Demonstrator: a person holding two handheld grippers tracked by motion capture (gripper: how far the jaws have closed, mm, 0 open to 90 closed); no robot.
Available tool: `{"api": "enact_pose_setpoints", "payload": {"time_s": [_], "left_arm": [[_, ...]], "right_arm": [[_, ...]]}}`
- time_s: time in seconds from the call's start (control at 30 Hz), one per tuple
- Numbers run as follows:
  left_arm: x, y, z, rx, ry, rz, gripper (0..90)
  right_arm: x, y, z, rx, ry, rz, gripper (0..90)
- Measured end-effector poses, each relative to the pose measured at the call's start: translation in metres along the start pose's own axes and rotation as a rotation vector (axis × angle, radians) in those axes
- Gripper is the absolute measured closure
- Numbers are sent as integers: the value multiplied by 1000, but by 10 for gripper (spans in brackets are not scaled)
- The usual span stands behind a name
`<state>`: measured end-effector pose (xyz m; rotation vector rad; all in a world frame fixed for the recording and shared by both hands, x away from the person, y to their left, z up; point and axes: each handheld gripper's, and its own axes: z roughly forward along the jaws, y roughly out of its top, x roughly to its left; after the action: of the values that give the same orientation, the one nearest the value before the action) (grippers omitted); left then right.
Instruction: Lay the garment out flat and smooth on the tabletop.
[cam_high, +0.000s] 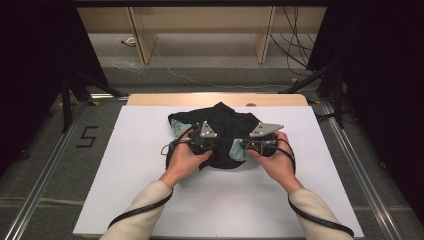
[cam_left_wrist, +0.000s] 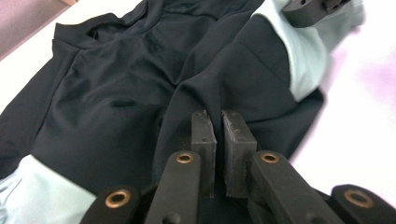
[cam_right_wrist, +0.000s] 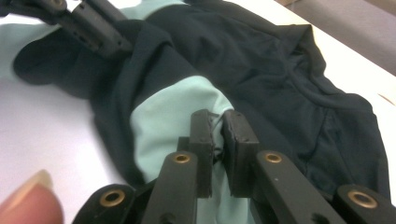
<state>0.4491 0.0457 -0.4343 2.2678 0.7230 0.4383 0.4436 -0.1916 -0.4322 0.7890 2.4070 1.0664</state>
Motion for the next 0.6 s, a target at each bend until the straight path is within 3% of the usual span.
{"api": "enact_pose_setpoints", "payload": {"time_s": [0.17,0.3,0.43,0.6], "left_arm": [[3,-9,22,47,15,1,839],[5,-15,30,50,7,-11,839],[3,-16,29,45,6,-6,839],[2,-17,31,44,4,-9,839]], "right_arm": [[-3,-4,25,21,-31,-11,800],[1,-3,28,11,-56,-43,709],[4,-2,10,-24,-76,-54,601],[21,-10,-25,-78,-100,-36,617]]}}
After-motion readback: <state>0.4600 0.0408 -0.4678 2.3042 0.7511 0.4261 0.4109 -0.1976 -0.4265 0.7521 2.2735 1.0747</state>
